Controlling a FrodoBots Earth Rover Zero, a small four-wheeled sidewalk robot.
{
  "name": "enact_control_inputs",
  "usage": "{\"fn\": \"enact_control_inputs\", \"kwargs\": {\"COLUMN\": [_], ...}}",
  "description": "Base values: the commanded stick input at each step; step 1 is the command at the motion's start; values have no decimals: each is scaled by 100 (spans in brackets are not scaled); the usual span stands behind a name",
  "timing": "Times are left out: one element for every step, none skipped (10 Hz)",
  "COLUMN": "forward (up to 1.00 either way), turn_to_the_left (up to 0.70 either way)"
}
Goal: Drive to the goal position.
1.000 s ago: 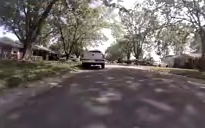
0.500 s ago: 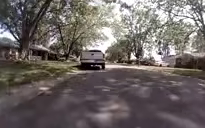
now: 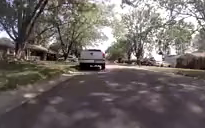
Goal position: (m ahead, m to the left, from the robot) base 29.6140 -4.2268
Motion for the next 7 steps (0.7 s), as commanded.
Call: {"fn": "enact_control_inputs", "kwargs": {"forward": [100, 100, 100, 100, 100, 100, 100], "turn_to_the_left": [0, 0, 0, 0, 0, 0, 0]}}
